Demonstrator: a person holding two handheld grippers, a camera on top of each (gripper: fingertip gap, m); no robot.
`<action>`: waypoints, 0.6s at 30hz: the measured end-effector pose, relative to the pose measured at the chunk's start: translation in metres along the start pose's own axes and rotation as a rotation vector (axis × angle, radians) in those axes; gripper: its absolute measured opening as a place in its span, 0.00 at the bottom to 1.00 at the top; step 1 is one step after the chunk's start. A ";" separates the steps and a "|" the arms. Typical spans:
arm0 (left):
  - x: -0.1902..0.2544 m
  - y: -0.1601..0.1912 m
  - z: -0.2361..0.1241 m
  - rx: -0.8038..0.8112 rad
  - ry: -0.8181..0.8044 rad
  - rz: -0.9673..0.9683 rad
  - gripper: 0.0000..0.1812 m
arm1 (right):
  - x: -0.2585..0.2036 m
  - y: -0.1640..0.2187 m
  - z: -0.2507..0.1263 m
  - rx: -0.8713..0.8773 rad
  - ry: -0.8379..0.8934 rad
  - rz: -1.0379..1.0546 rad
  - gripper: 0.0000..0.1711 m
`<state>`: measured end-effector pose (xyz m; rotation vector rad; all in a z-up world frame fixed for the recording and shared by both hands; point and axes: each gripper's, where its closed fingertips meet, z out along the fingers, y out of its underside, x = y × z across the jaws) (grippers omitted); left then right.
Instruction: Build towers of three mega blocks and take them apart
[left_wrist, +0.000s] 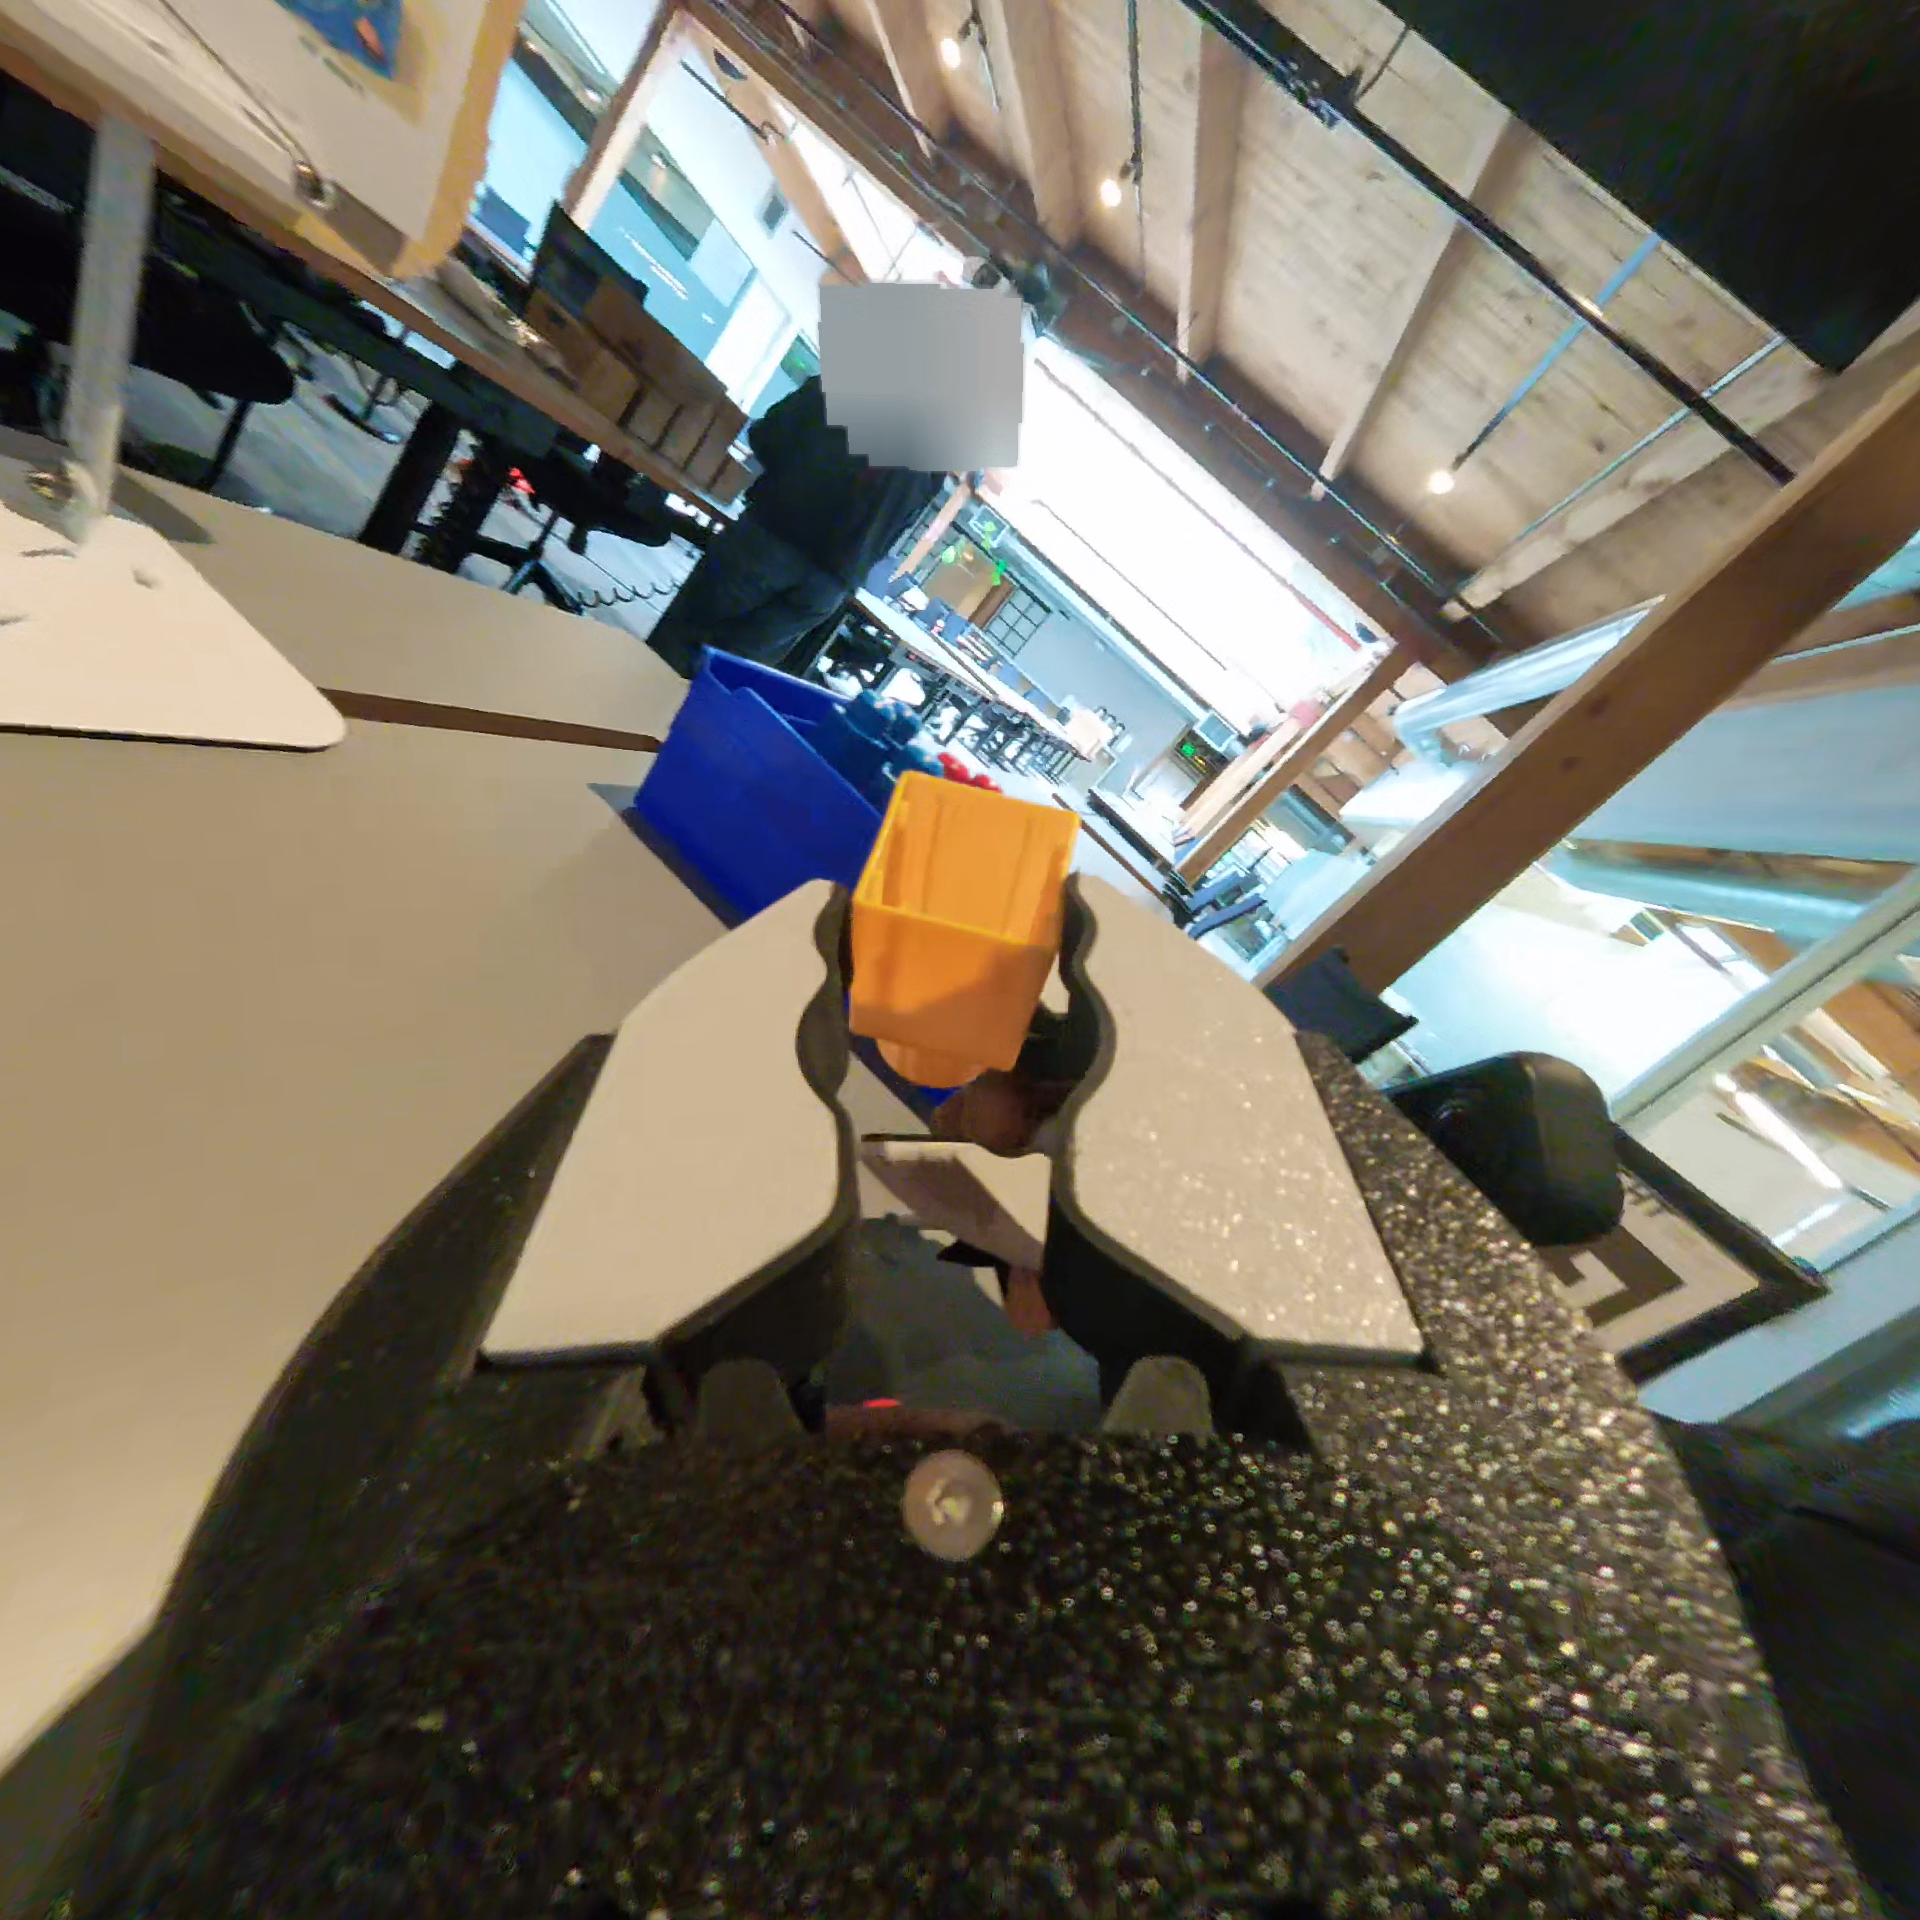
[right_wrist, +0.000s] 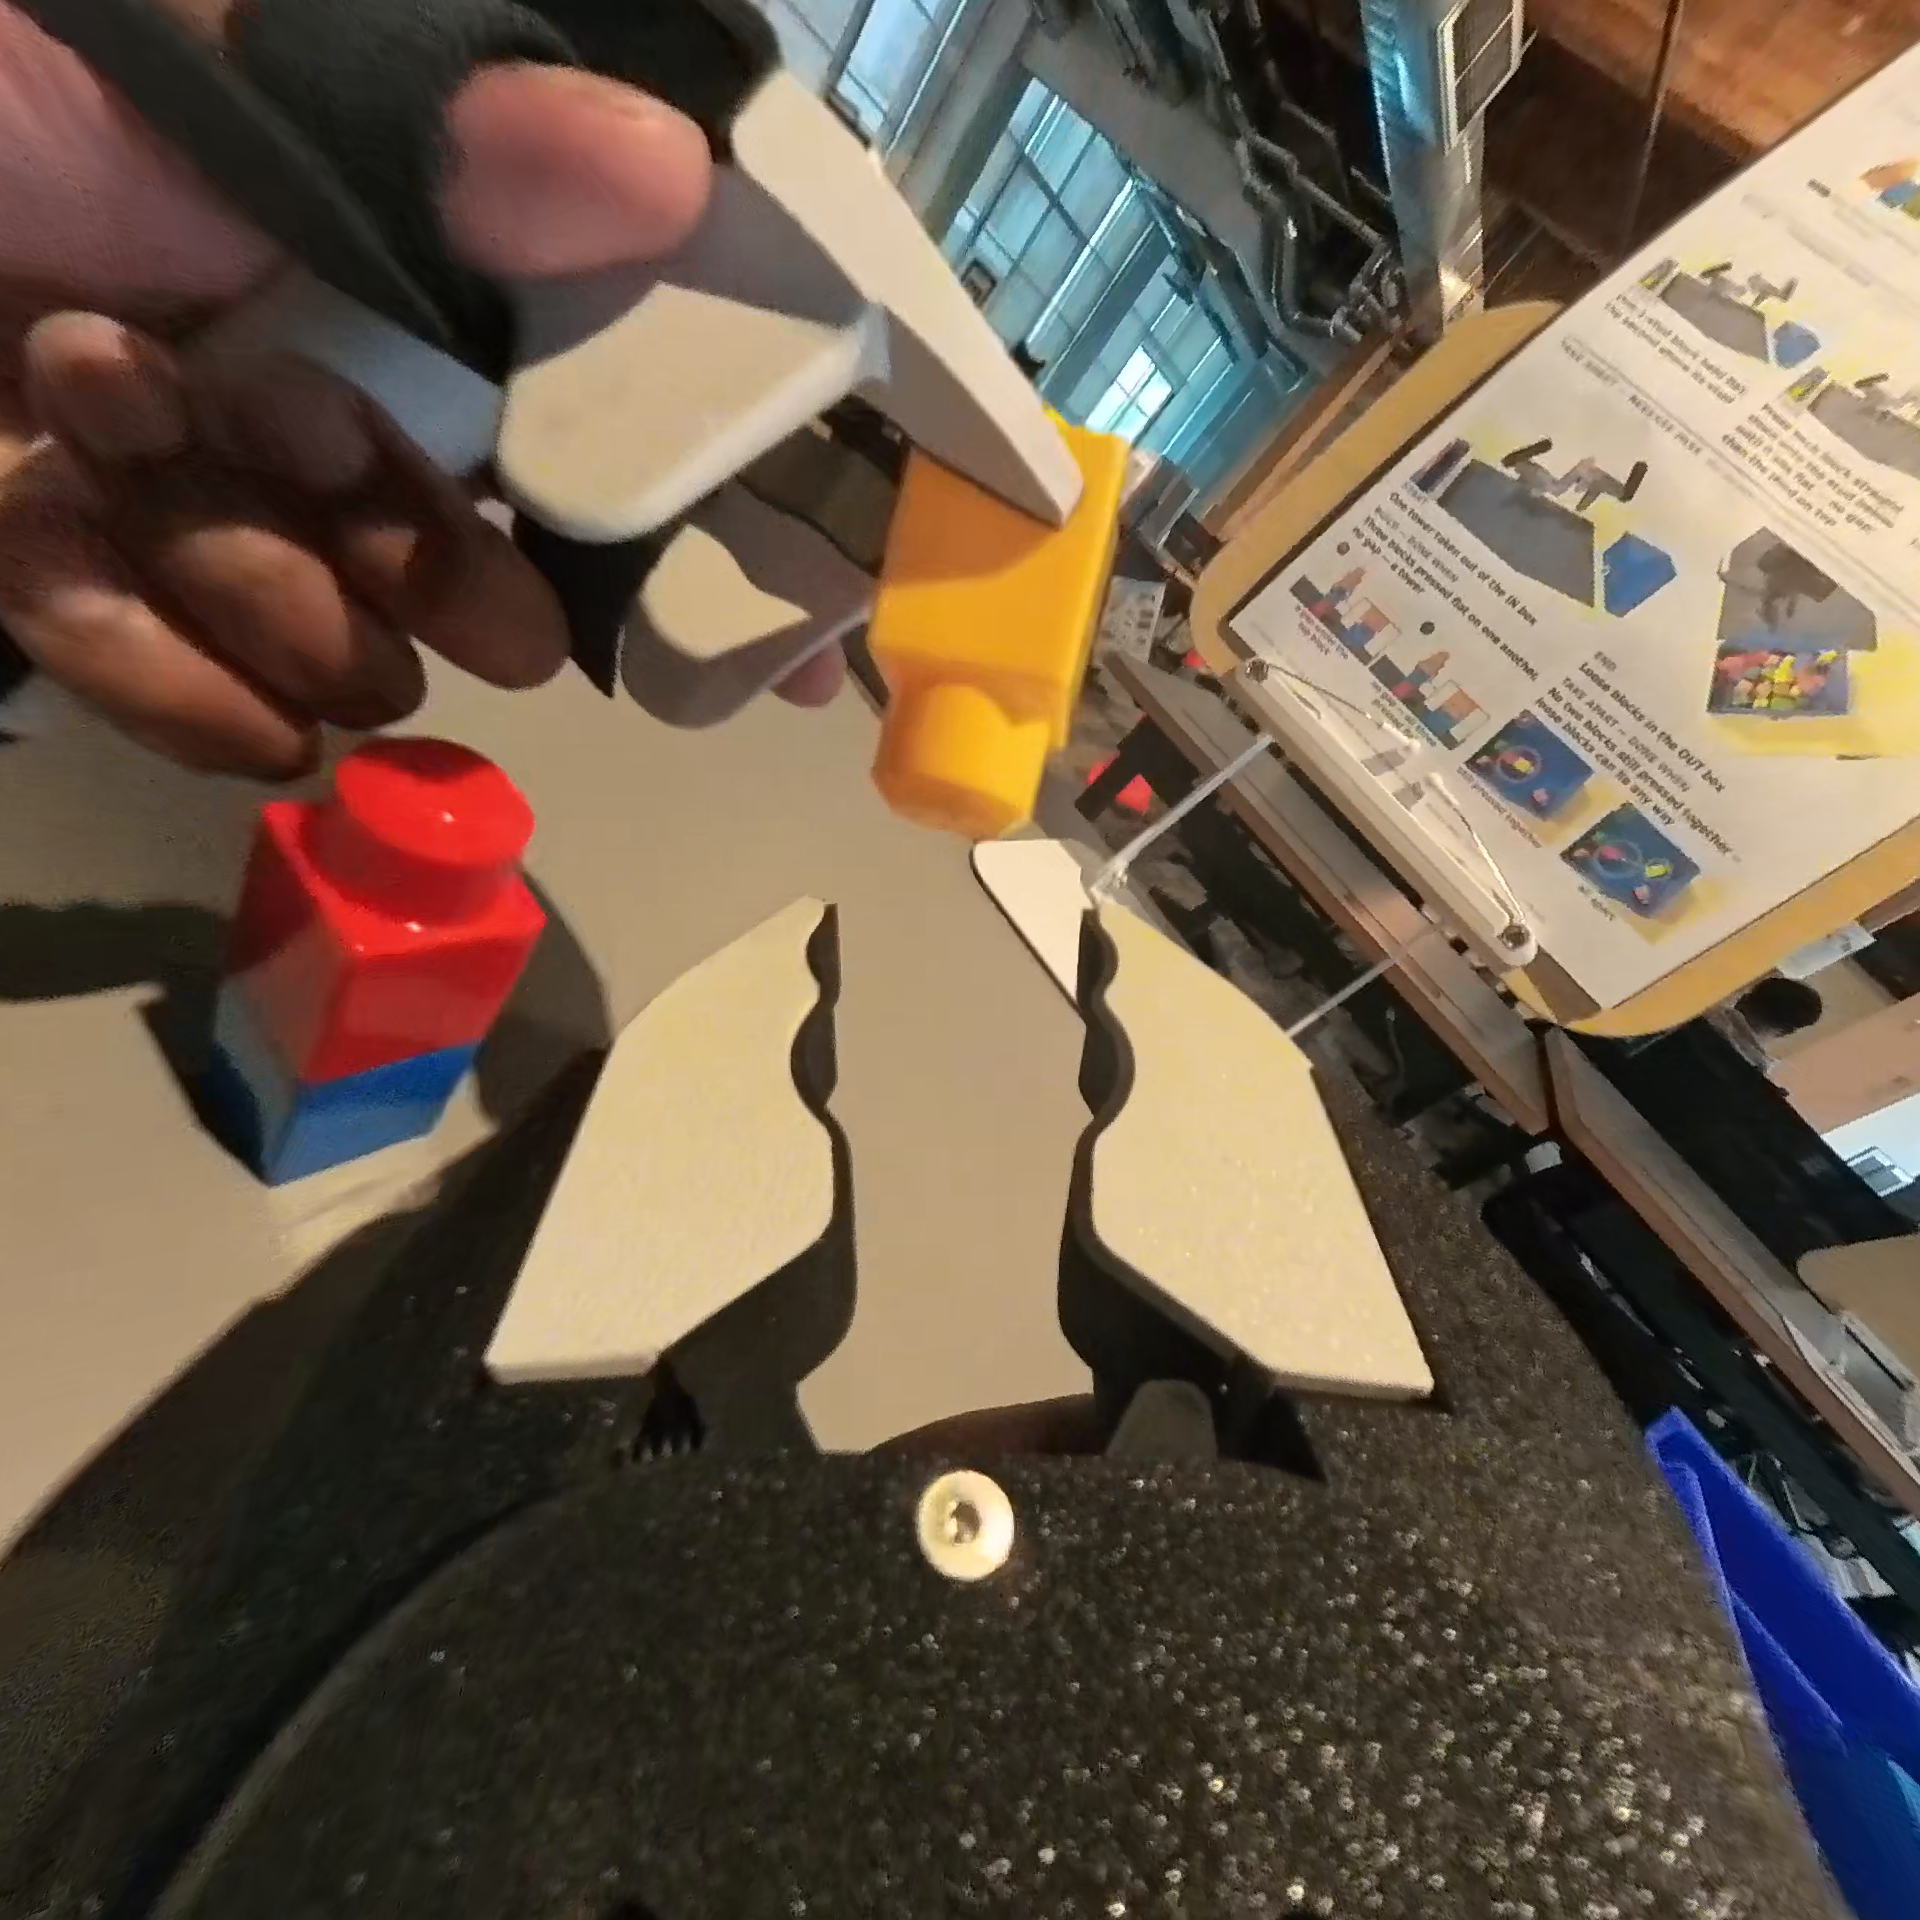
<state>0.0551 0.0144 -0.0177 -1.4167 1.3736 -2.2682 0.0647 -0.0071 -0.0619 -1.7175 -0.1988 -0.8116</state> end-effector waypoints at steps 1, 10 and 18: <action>0.004 0.002 0.001 -0.007 0.013 -0.002 0.21 | -0.001 -0.004 0.000 0.010 0.005 0.000 0.26; 0.017 0.014 0.004 -0.040 0.066 -0.083 0.21 | 0.000 -0.022 -0.003 0.094 0.067 -0.004 0.18; 0.026 0.007 -0.001 0.019 0.114 -0.189 0.21 | 0.002 -0.040 -0.009 0.202 0.125 -0.024 0.22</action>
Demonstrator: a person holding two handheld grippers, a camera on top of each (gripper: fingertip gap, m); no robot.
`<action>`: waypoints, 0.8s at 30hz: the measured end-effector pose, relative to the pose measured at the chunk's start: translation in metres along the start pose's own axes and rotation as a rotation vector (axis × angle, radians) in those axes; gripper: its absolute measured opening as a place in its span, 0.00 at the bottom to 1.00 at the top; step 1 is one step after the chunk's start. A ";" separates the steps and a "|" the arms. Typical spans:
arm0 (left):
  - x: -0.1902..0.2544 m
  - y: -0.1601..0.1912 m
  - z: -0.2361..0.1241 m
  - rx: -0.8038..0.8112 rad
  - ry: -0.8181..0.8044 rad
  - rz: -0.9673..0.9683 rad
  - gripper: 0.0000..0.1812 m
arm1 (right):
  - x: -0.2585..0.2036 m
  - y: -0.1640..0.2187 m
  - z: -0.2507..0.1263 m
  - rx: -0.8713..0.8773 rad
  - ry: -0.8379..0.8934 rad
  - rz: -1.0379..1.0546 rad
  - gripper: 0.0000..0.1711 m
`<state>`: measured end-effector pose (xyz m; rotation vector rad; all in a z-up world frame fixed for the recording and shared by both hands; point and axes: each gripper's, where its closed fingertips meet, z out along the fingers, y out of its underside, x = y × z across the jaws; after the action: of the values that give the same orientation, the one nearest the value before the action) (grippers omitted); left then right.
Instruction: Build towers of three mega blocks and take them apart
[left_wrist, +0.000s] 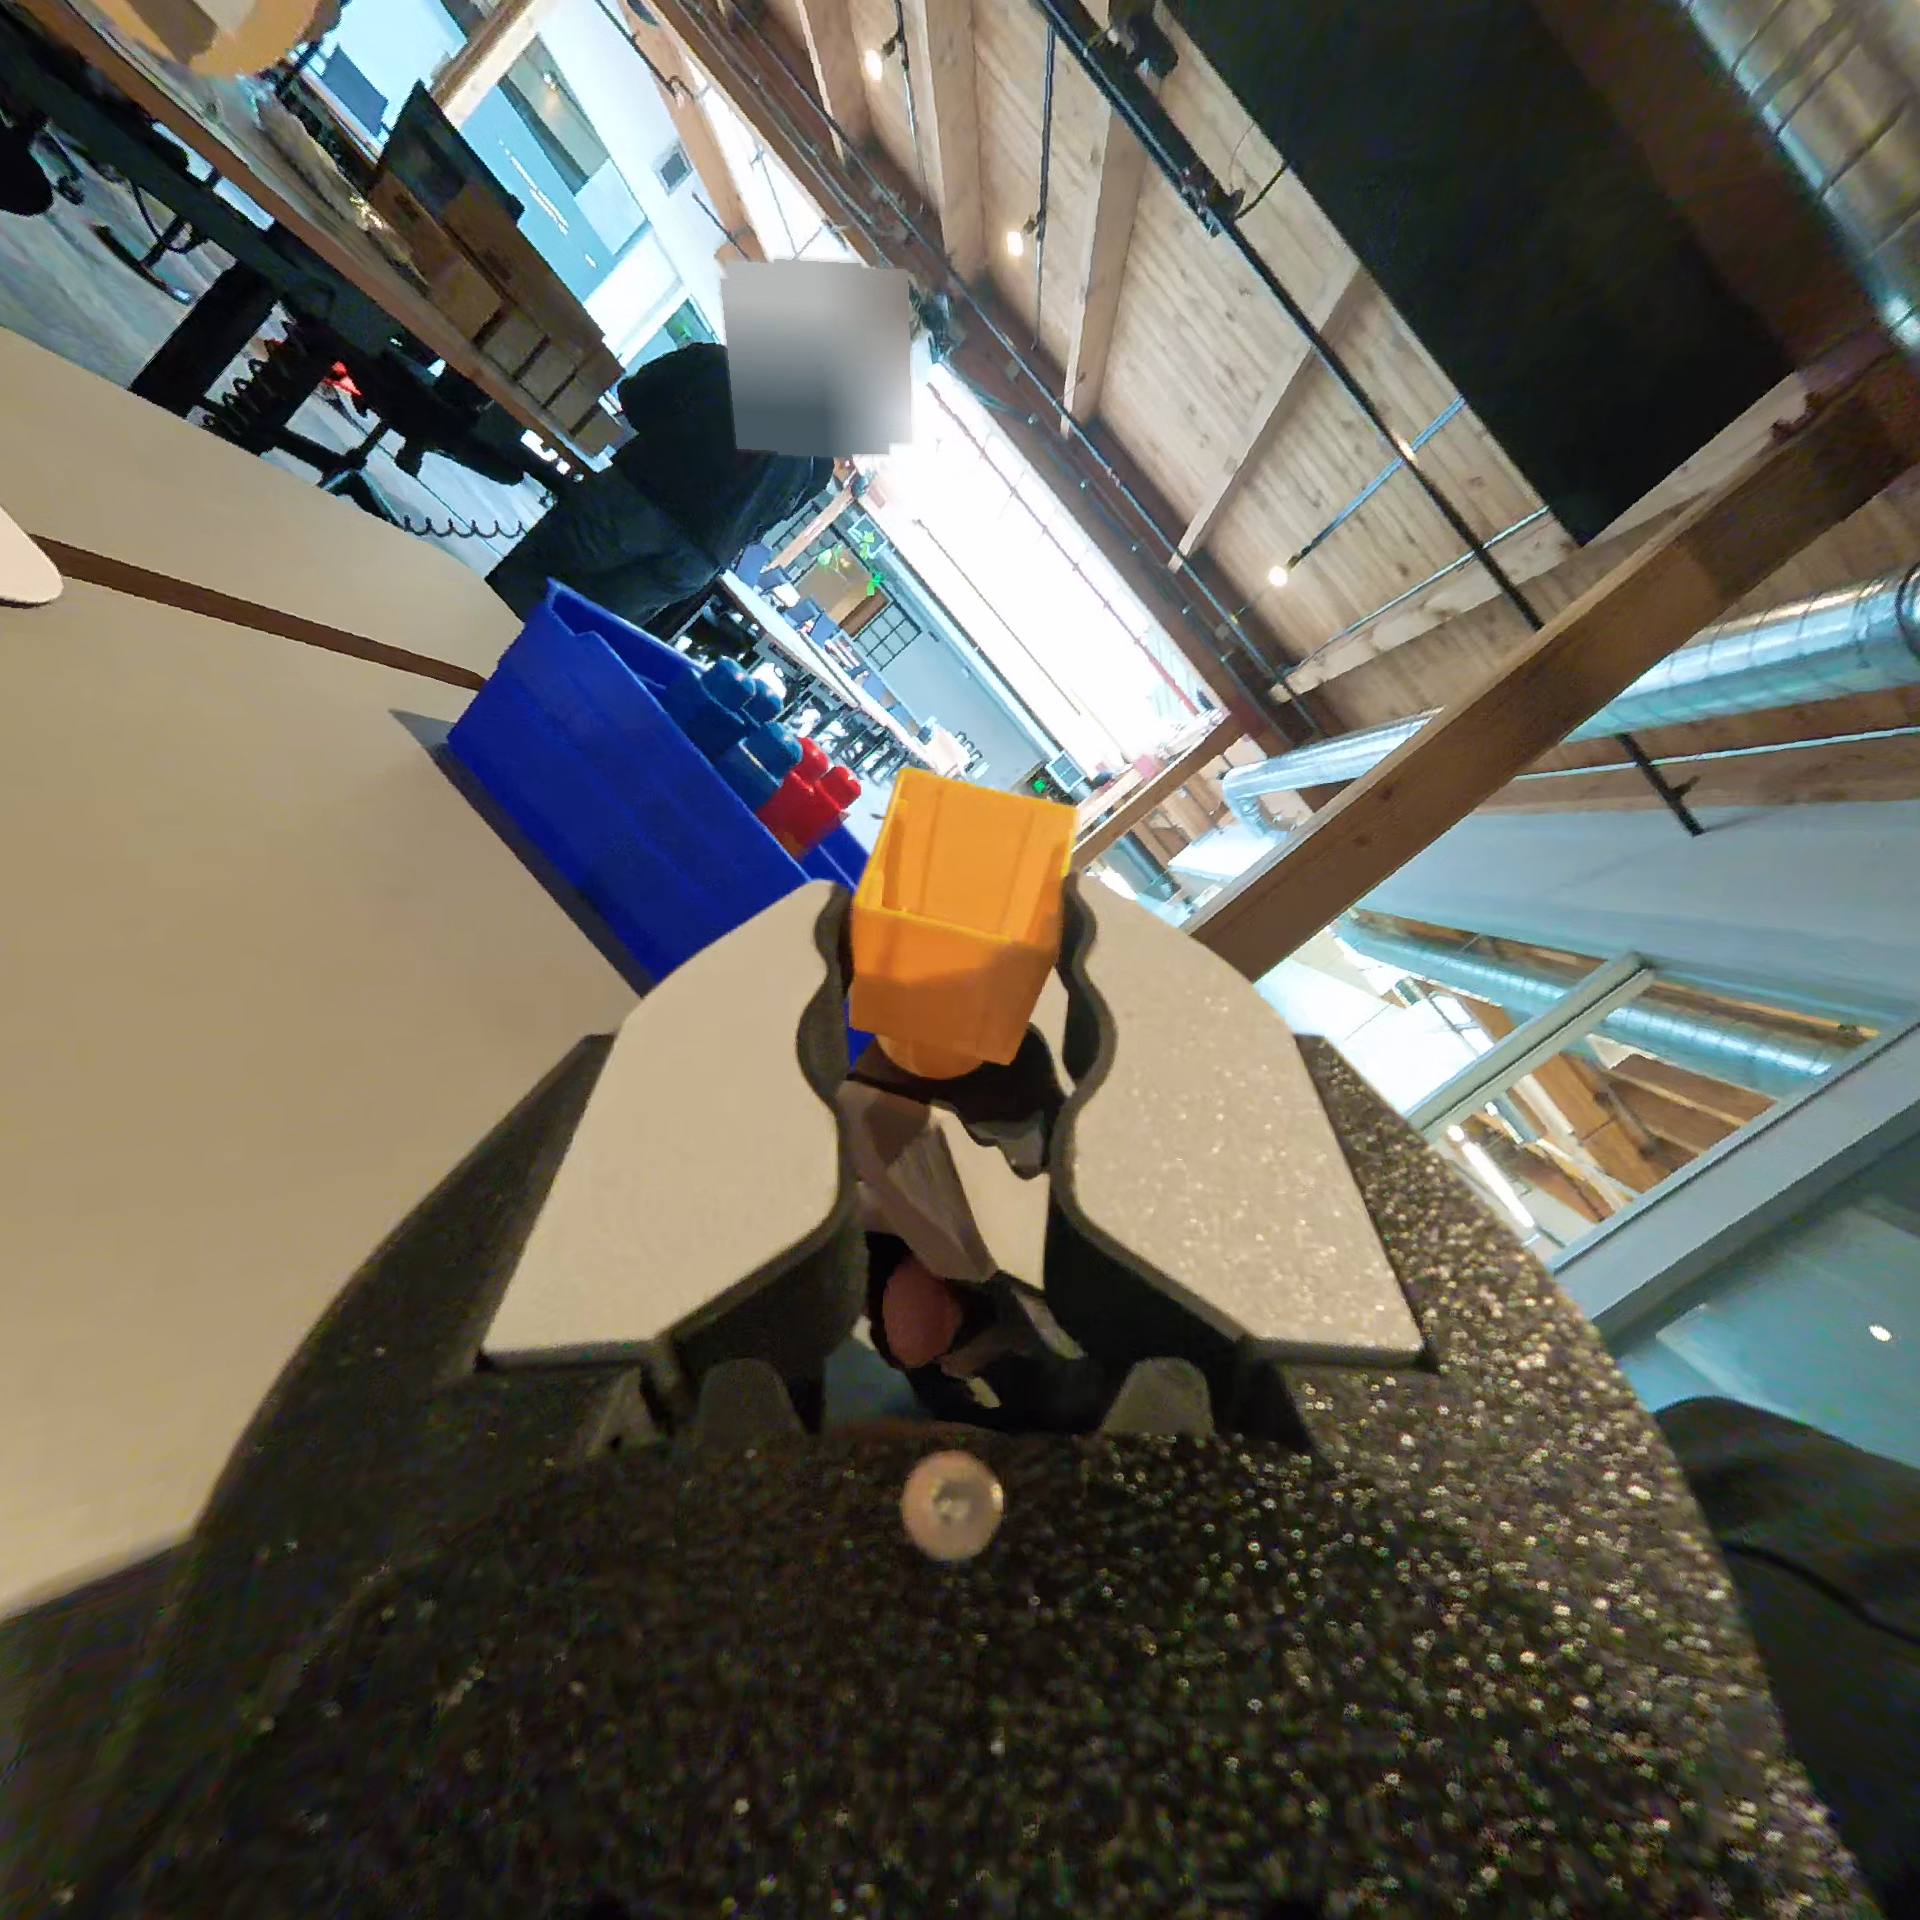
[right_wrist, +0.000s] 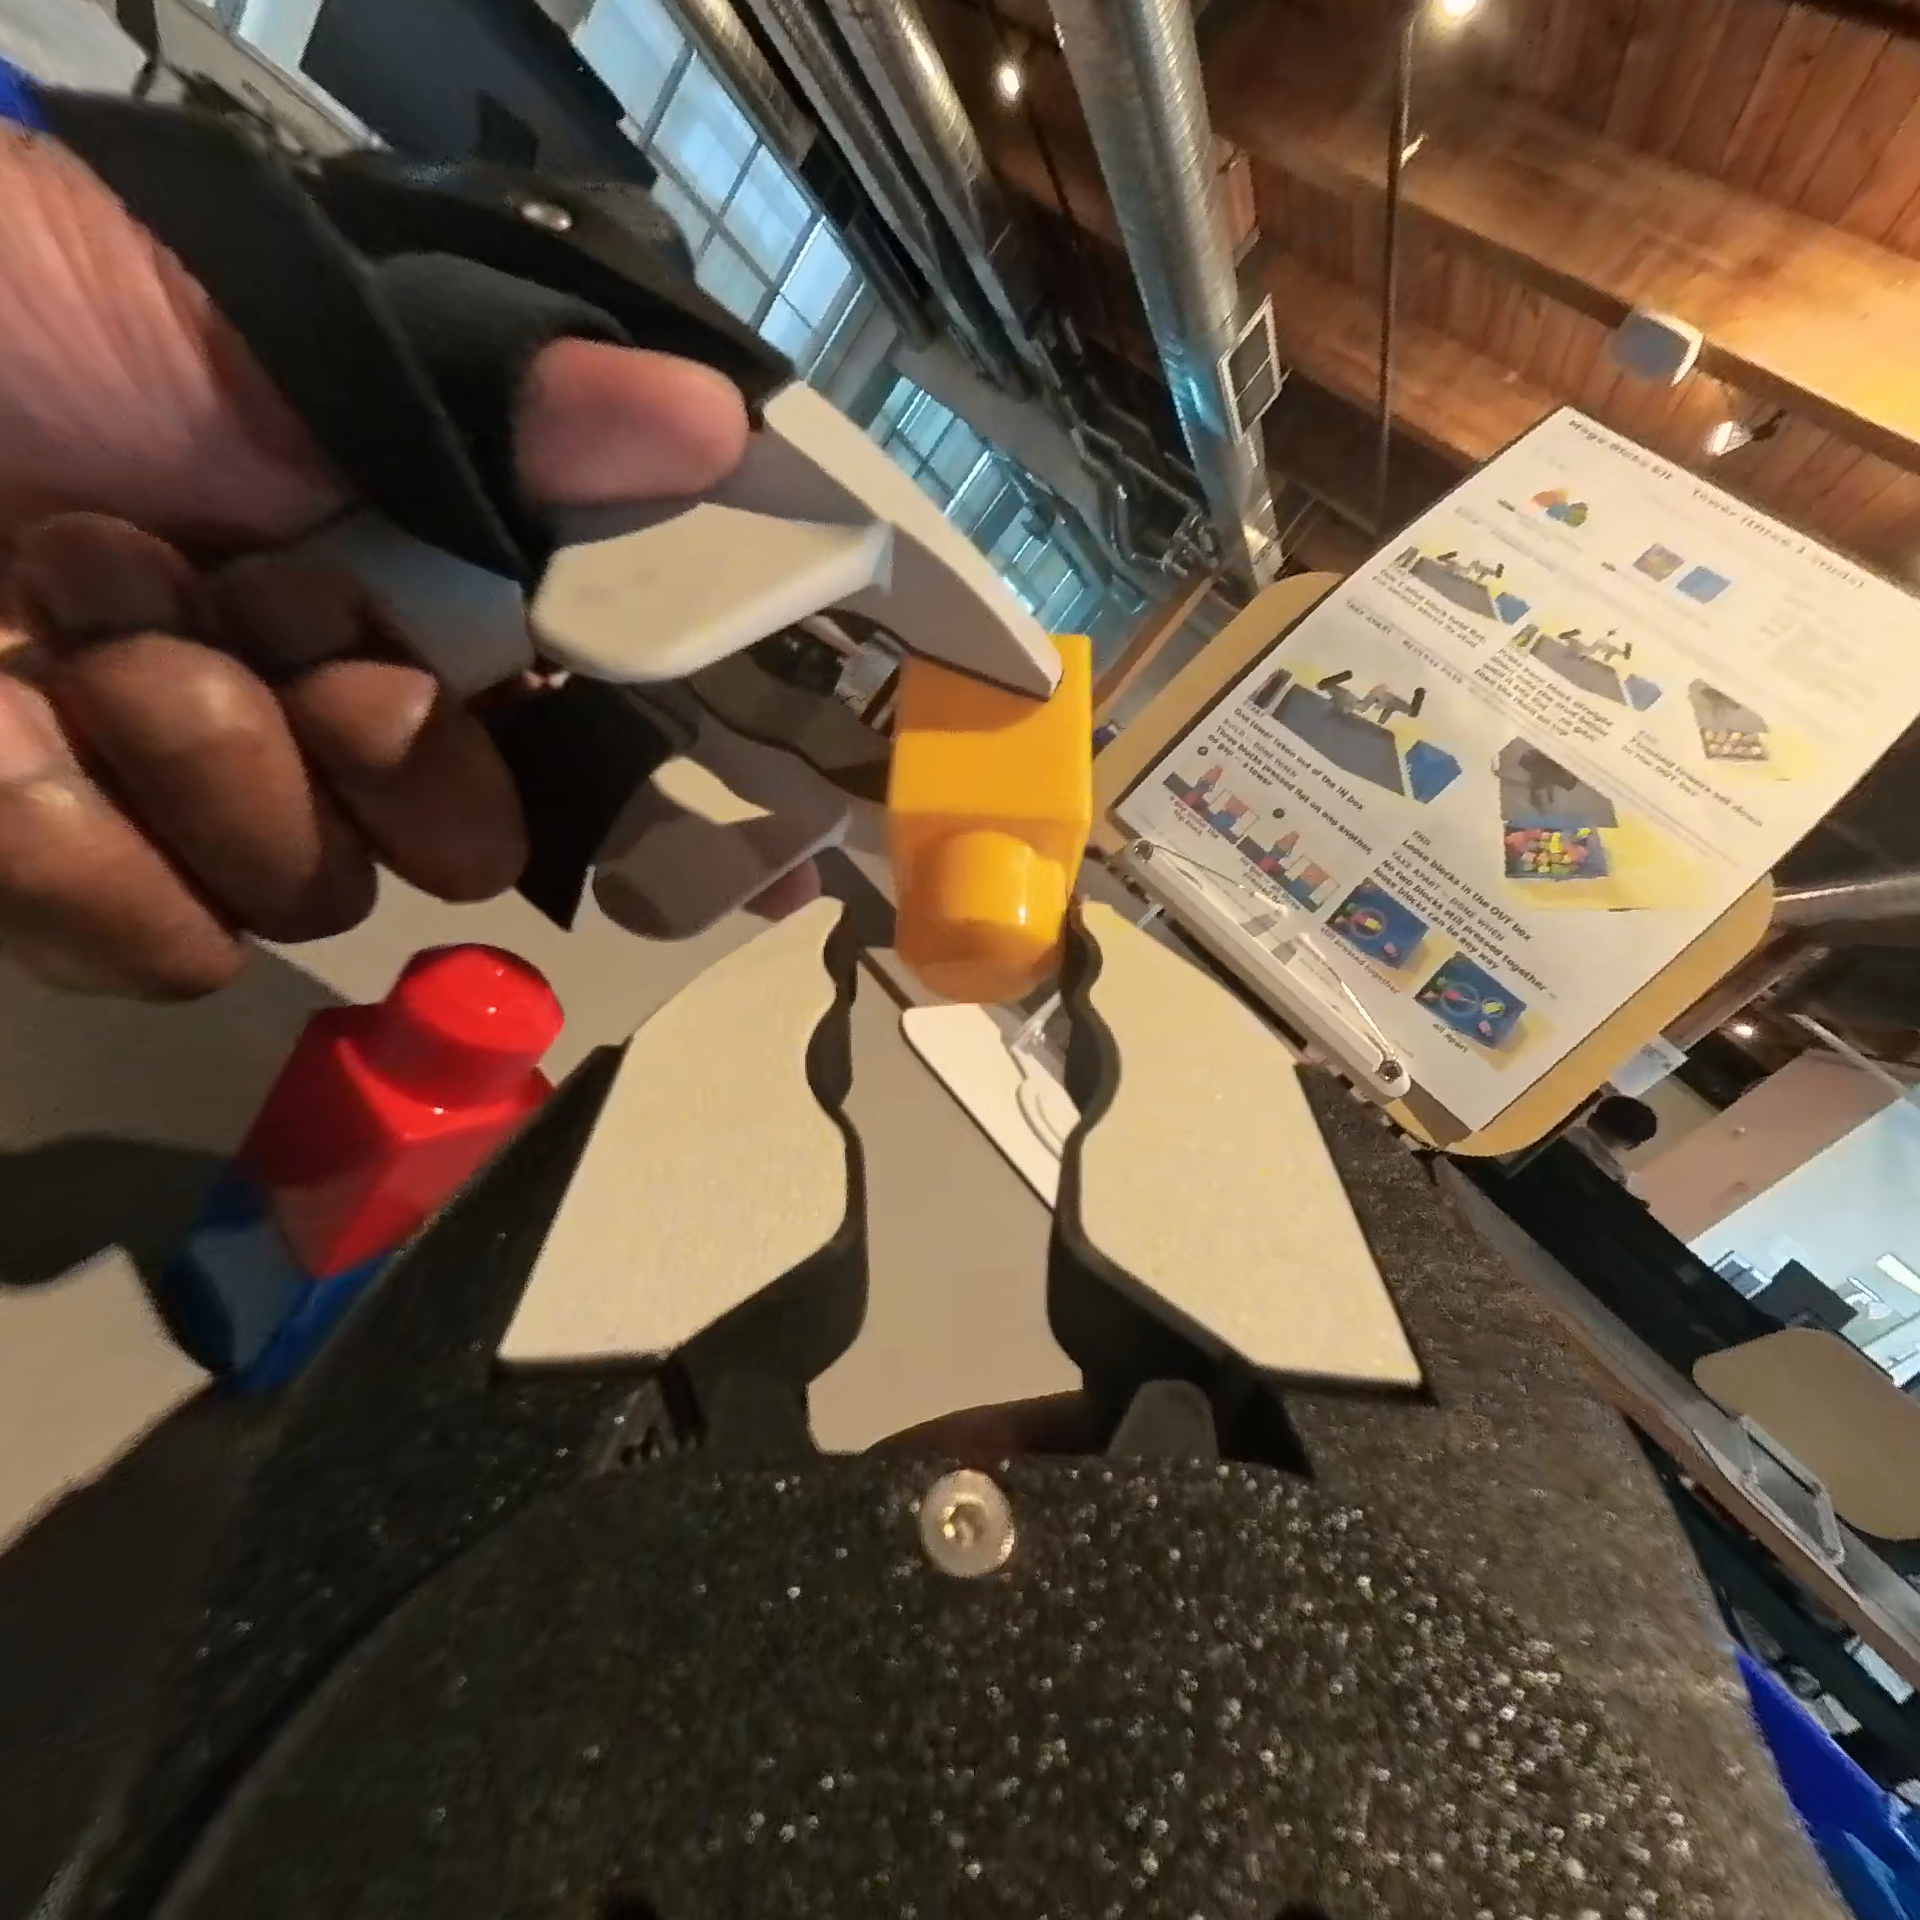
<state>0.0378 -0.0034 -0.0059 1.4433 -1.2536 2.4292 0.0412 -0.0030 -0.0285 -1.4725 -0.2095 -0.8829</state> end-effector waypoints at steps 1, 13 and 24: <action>0.001 0.000 0.000 0.006 0.010 -0.016 0.21 | 0.001 -0.002 0.000 0.012 0.009 0.002 0.22; 0.015 0.015 0.000 -0.172 0.097 0.037 0.20 | 0.003 -0.024 -0.007 0.044 -0.091 -0.044 0.21; -0.042 -0.001 -0.061 -0.399 -0.122 0.390 0.25 | -0.029 -0.011 -0.033 -0.576 -0.978 -0.051 0.21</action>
<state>0.0186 0.0515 -0.0516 1.3461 -2.0740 2.1251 0.0018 -0.0206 -0.0433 -2.3698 -0.7572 -0.1794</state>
